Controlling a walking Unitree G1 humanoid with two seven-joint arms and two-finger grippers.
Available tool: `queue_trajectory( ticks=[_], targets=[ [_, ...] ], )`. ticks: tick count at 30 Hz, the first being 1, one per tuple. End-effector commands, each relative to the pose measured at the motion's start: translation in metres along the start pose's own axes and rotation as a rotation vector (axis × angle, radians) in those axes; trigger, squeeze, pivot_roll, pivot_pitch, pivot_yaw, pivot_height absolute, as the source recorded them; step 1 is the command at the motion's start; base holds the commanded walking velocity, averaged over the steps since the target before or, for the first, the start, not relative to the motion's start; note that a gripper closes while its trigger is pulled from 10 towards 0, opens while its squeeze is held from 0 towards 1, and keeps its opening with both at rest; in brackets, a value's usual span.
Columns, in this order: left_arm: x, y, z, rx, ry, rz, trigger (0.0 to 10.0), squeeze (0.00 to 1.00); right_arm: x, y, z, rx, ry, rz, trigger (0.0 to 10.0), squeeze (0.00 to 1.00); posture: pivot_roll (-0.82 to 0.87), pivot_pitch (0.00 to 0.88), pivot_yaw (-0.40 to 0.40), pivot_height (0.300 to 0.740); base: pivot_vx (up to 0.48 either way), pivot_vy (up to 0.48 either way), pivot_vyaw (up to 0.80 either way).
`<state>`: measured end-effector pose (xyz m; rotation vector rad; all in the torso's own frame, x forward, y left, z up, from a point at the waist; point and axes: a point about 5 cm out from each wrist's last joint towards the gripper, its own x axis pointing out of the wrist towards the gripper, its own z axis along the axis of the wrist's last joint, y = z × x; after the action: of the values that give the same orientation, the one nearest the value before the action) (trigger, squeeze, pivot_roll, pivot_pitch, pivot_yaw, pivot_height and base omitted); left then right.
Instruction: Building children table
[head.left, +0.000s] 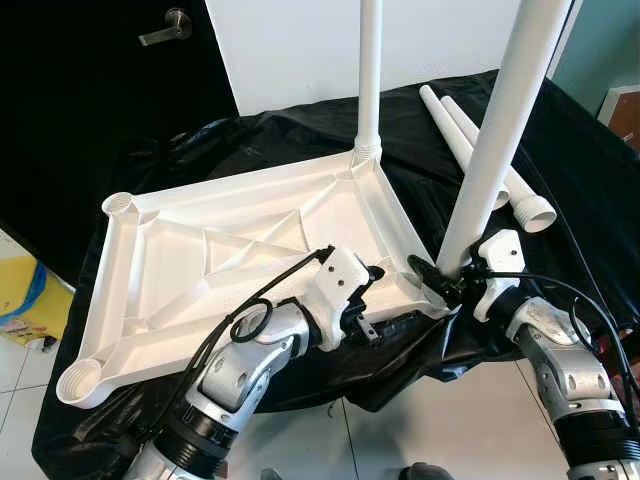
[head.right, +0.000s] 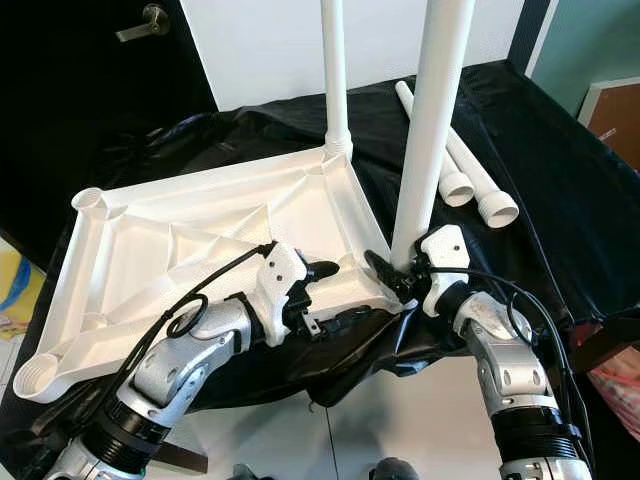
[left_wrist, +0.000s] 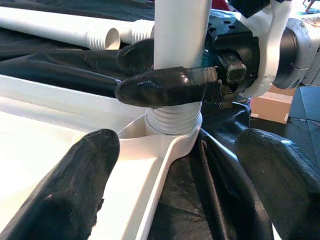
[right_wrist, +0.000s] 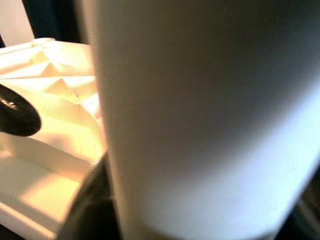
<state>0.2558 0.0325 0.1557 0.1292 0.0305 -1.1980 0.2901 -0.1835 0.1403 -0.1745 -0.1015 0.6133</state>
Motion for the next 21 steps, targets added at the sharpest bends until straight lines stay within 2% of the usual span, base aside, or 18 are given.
queue_trajectory(
  ticks=[1, 3, 4, 12, 14, 16, 19, 21],
  targets=[
    [0.000, -0.002, -0.004, 0.006, 0.016, -0.006, 10.0, 0.00, -0.001, 0.008, -0.013, 0.035, 0.044, 0.020, 0.0, 0.00, -0.16, 0.062, 0.096, 0.740, 0.000, 0.000, 0.00],
    [0.000, -0.002, -0.006, 0.017, 0.026, -0.010, 10.0, 0.00, -0.002, 0.009, -0.016, 0.045, 0.051, 0.004, 0.0, 0.00, -0.17, 0.074, 0.087, 0.740, 0.000, 0.000, 0.00],
    [0.000, -0.001, -0.006, 0.019, 0.027, -0.008, 10.0, 0.00, -0.004, 0.009, -0.018, 0.048, 0.058, -0.009, 10.0, 0.00, -0.17, 0.076, 0.081, 0.740, 0.000, 0.000, 0.00],
    [0.001, -0.002, -0.005, 0.012, 0.011, 0.012, 10.0, 0.00, -0.007, 0.012, -0.021, 0.086, 0.052, -0.132, 10.0, 0.00, -0.16, 0.095, 0.065, 0.740, 0.000, 0.000, 0.00],
    [0.002, -0.006, -0.006, 0.006, 0.002, 0.014, 10.0, 0.00, -0.006, 0.016, -0.022, 0.102, 0.046, -0.219, 10.0, 0.00, -0.15, 0.096, 0.061, 0.740, 0.000, 0.000, 0.00],
    [0.002, -0.007, -0.006, 0.004, 0.000, 0.013, 10.0, 0.00, -0.005, 0.018, -0.023, 0.110, 0.046, -0.245, 10.0, 0.00, -0.15, 0.098, 0.061, 0.740, 0.000, 0.000, 0.00],
    [0.000, -0.009, -0.008, 0.000, 0.006, 0.015, 10.0, 0.00, -0.003, 0.021, -0.027, 0.114, 0.080, -0.385, 10.0, 0.00, -0.14, 0.101, 0.055, 0.740, 0.000, 0.000, 0.00],
    [-0.002, -0.008, -0.009, 0.001, 0.009, 0.018, 10.0, 0.00, -0.003, 0.022, -0.030, 0.150, 0.106, -0.516, 10.0, 0.00, -0.14, 0.100, 0.052, 0.740, 0.000, 0.000, 0.00]
  ],
)
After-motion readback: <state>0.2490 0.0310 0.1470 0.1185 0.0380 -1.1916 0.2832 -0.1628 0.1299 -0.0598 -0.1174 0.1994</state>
